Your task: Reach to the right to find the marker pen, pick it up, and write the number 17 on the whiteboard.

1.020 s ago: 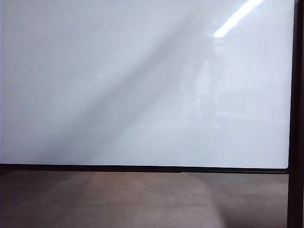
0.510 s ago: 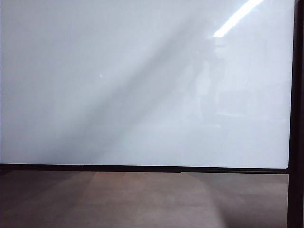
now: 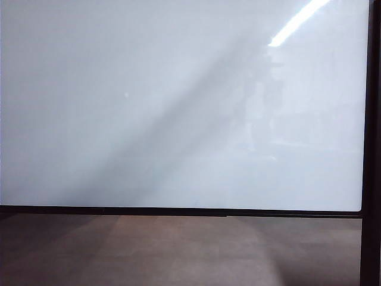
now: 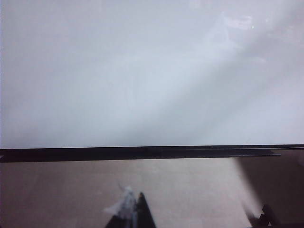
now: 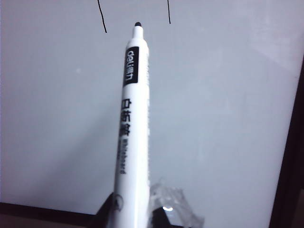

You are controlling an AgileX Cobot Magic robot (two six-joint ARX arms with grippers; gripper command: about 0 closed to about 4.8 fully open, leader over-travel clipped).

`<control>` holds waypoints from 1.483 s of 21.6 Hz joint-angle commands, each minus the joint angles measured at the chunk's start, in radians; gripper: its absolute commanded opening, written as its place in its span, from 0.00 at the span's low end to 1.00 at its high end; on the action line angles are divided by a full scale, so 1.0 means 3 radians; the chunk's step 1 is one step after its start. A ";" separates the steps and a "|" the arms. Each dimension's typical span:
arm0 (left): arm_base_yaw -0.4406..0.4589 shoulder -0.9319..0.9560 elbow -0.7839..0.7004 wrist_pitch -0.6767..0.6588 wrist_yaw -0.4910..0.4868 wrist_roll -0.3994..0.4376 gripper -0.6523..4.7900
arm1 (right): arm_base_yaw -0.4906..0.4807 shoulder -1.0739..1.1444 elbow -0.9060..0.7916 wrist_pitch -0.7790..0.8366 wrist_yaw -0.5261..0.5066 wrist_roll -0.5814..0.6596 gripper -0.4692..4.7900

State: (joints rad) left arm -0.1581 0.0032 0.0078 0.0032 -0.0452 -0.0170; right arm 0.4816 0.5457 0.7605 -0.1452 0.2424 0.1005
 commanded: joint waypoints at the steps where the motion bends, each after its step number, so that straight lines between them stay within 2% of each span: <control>1: 0.0001 0.0003 0.0003 0.0039 0.0015 0.0006 0.11 | 0.0003 -0.0084 0.0003 -0.0092 -0.0004 0.0013 0.08; 12: 0.0001 0.0003 0.0003 0.0039 0.0014 0.0006 0.11 | 0.0003 -0.0191 0.0003 -0.0150 0.0027 -0.0025 0.08; 17: 0.0001 0.0003 0.0003 0.0039 0.0014 0.0006 0.11 | -0.0015 -0.0313 -0.0131 -0.0197 0.0144 -0.0500 0.08; 20: 0.0001 0.0003 0.0003 0.0039 0.0015 0.0006 0.11 | -0.0278 -0.0413 -0.0346 -0.0165 0.0164 -0.0512 0.08; 24: 0.0000 0.0003 0.0003 0.0039 0.0014 0.0006 0.11 | -0.0866 -0.0711 -0.0749 -0.0135 -0.0378 -0.0331 0.08; 27: 0.0000 0.0003 0.0003 0.0039 0.0015 0.0006 0.11 | -0.1214 -0.1016 -0.1104 -0.0028 -0.0631 -0.0310 0.09; 32: 0.0000 0.0003 0.0003 0.0039 0.0014 0.0006 0.11 | -0.1575 -0.1517 -0.1620 0.0184 -0.0675 -0.0169 0.09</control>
State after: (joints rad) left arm -0.1581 0.0029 0.0078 0.0032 -0.0448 -0.0170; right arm 0.0280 0.1188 0.2951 -0.1333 0.0448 0.0174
